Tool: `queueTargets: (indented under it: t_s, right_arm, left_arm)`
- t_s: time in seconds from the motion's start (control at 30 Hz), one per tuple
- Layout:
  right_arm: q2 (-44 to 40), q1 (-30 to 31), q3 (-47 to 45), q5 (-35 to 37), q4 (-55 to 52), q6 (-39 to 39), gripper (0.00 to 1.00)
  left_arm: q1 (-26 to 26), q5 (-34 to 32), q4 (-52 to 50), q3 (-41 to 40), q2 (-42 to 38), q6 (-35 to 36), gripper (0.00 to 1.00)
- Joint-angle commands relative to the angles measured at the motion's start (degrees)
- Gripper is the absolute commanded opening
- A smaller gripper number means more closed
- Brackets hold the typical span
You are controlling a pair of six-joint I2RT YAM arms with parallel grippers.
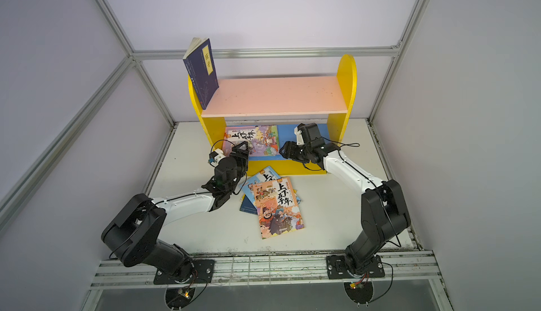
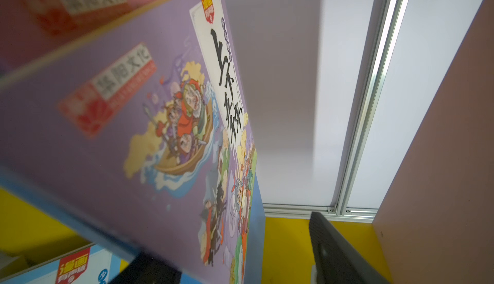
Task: Stacking books/files
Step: Place the book at the bookshelf.
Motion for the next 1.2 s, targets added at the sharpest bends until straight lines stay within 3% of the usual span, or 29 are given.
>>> queueTargets:
  t_s: [0.0, 0.17, 0.53, 0.97, 1.17]
  right_arm:
    - [1.19, 1.20, 1.62, 1.59, 0.00, -1.00, 0.66]
    - [1.87, 2.43, 2.32, 2.26, -0.08, -0.92, 0.66]
    - [2.61, 2.87, 4.08, 2.33, -1.31, -1.36, 0.66]
    - [3.45, 3.90, 5.31, 2.40, -2.00, -1.88, 0.65]
    - [4.17, 3.98, 6.75, 3.20, -3.57, -2.34, 0.65]
  left_arm:
    - [1.29, 2.44, -10.83, 1.08, -0.43, -0.73, 0.83]
    - [2.62, 6.49, -18.82, 5.17, -0.52, -0.84, 0.99]
    - [3.15, 9.29, -35.96, 11.55, -3.44, -0.20, 0.99]
    - [5.02, 14.06, -40.11, 12.15, -5.61, 2.52, 0.99]
    - [5.07, 14.13, -41.99, 11.50, -10.24, 7.55, 0.99]
